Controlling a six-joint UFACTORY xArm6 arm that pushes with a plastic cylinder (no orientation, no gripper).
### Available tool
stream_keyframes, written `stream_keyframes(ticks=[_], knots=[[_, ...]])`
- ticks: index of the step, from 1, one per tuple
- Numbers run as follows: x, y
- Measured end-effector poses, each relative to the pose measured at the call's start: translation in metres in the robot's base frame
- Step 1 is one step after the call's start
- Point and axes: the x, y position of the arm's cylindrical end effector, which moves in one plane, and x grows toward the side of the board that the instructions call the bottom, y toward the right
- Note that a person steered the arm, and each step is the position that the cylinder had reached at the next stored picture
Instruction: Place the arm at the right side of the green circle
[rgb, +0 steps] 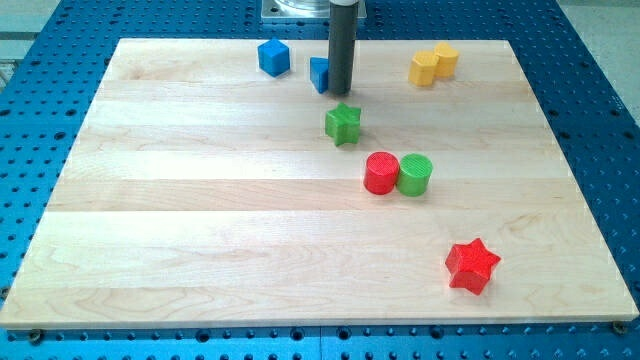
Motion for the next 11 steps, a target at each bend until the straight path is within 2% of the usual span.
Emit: stream_keyframes(ticks=[1,2,4,5,7,8,9,11], knots=[[-0.020,-0.011],[-0.024,-0.060],[0.065,-0.051],[0.096,-0.053],[0.203,-0.016],[0.233,0.002],[0.233,0.057],[0.162,0.150]])
